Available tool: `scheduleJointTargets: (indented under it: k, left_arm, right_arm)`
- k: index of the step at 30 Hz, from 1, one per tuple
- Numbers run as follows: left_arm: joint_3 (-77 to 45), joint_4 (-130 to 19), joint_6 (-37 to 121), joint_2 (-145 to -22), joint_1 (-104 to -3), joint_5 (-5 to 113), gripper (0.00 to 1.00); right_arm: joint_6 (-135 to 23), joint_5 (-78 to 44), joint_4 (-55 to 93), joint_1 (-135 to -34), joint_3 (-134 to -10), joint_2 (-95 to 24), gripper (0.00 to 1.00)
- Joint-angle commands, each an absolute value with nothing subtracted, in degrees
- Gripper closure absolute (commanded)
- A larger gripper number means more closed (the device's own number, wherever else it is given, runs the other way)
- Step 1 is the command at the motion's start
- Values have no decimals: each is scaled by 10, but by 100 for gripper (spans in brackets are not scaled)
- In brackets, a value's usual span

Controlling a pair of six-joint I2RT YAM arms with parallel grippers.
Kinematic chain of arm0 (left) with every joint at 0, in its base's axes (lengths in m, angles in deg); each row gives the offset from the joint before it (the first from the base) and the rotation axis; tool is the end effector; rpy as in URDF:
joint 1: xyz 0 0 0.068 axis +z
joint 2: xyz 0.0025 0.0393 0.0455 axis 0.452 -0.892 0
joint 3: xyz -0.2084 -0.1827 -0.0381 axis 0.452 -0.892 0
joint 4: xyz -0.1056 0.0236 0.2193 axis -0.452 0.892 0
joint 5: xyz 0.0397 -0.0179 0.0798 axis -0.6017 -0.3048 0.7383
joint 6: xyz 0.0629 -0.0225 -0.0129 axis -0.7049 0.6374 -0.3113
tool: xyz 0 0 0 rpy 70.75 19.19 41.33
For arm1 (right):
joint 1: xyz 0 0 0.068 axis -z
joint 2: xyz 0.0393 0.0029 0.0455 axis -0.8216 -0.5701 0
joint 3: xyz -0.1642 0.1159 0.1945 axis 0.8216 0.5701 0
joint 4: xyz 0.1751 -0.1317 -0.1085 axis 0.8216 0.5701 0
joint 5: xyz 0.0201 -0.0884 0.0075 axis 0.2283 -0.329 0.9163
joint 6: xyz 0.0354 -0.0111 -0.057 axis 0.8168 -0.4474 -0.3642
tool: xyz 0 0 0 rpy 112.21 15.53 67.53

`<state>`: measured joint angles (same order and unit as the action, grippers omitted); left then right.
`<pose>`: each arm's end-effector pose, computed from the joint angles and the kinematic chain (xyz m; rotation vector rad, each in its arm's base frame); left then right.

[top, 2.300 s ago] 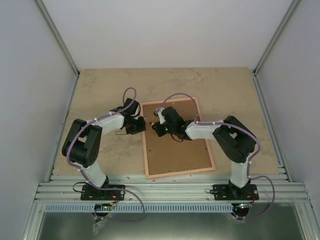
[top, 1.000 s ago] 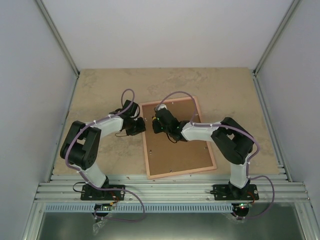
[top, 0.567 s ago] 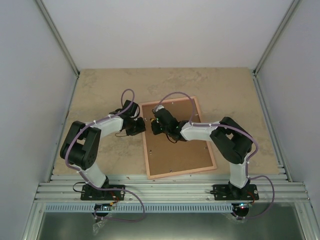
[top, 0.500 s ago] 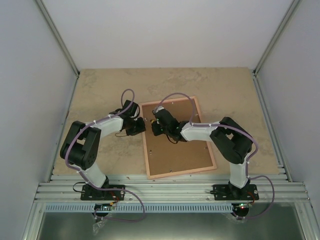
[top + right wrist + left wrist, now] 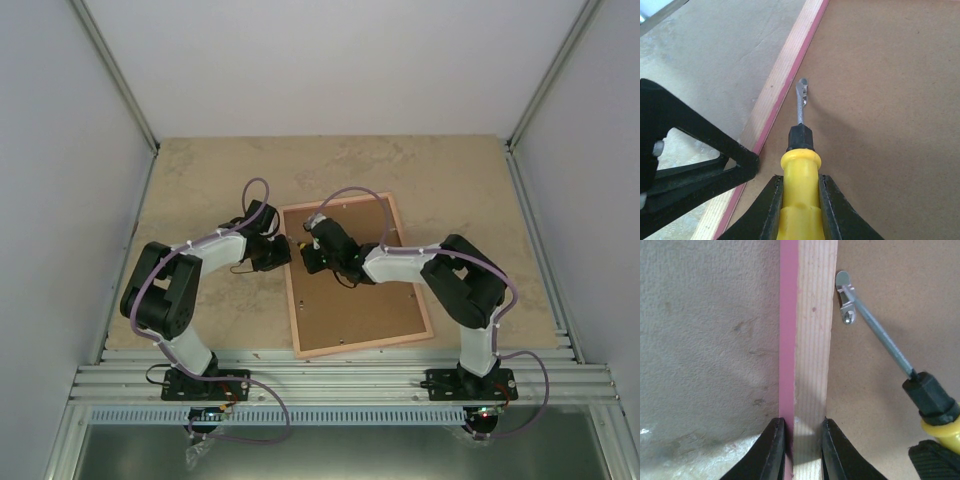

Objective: Take the photo out of the frame

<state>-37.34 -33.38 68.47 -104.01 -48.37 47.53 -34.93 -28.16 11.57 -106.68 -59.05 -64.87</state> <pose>0.2764 -0.1241 0.1487 -0.3201 2.8154 -0.6270 0.2576 0.3177 0.1537 -0.4474 2.3286 0.6340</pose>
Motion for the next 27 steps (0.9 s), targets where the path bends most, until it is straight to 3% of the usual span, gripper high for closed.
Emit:
scheduleJointTargets:
  k: [1, 27]
  left_arm:
    - [-371, -321, 700, -1049, -484, 450, 100]
    - [-378, -321, 702, -1046, -484, 455, 100]
  right_arm:
    - [-355, -269, 103, -1069, -579, -629, 100]
    - [-329, -272, 123, -1068, -602, -662, 100]
